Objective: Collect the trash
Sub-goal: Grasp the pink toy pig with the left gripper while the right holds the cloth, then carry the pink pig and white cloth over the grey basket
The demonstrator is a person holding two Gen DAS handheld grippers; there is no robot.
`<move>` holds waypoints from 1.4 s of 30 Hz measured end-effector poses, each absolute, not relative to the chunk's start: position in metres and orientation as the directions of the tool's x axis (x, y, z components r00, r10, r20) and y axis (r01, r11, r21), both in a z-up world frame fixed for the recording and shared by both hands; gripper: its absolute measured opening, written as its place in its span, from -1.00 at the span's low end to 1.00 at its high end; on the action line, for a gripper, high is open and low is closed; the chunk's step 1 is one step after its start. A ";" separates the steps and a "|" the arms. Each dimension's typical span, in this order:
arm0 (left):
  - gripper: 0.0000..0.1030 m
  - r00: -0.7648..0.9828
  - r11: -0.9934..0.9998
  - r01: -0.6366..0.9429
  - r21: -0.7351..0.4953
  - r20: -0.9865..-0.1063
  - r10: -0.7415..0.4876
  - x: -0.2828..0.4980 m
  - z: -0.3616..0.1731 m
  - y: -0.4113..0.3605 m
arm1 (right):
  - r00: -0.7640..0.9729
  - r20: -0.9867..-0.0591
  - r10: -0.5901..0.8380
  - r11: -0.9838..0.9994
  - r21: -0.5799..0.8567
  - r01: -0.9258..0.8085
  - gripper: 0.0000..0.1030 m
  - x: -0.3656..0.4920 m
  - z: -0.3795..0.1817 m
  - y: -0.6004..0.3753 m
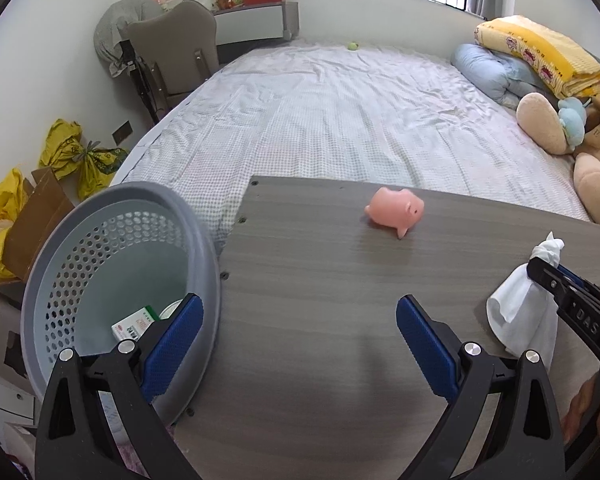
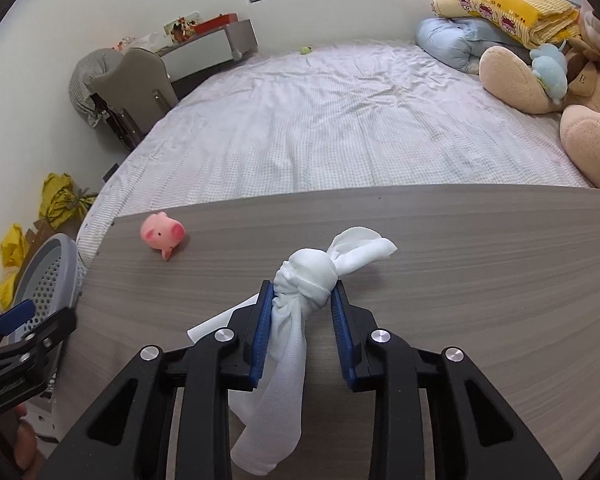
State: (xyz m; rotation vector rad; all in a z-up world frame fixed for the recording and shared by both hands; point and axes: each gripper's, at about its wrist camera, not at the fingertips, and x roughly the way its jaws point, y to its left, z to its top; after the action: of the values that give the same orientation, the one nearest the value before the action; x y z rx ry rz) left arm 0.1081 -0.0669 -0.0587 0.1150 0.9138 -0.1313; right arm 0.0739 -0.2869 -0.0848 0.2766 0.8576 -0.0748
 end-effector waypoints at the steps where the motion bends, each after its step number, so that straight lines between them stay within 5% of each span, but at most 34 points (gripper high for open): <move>1: 0.85 0.602 0.985 0.169 0.038 -0.795 -0.072 0.111 -0.059 -0.071 | 0.658 -0.751 0.050 0.961 0.217 0.174 -0.45 0.072 -0.082 -0.289; 20: 0.84 0.543 0.977 0.214 0.012 -0.833 -0.109 0.187 -0.097 -0.146 | 0.678 -0.724 0.126 0.941 0.303 0.149 -0.45 0.067 -0.080 -0.315; 25: 0.55 0.526 0.978 0.209 -0.005 -0.843 -0.116 0.199 -0.104 -0.148 | 0.681 -0.719 0.141 0.938 0.317 0.141 -0.45 0.068 -0.081 -0.317; 28: 0.02 0.536 0.973 0.230 -0.011 -0.833 -0.136 0.198 -0.101 -0.150 | 0.681 -0.717 0.146 0.936 0.324 0.140 -0.45 0.069 -0.081 -0.319; 42: 0.01 0.576 0.969 0.248 0.020 -0.807 -0.131 0.132 -0.074 -0.113 | 0.678 -0.720 0.148 0.946 0.302 0.114 -0.45 0.060 -0.073 -0.300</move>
State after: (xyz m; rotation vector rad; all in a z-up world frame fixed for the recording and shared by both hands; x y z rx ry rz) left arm 0.1315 -0.1134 -0.0736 0.1361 0.9314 -0.2225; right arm 0.0602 -0.2999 -0.0727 0.3378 0.8299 0.0198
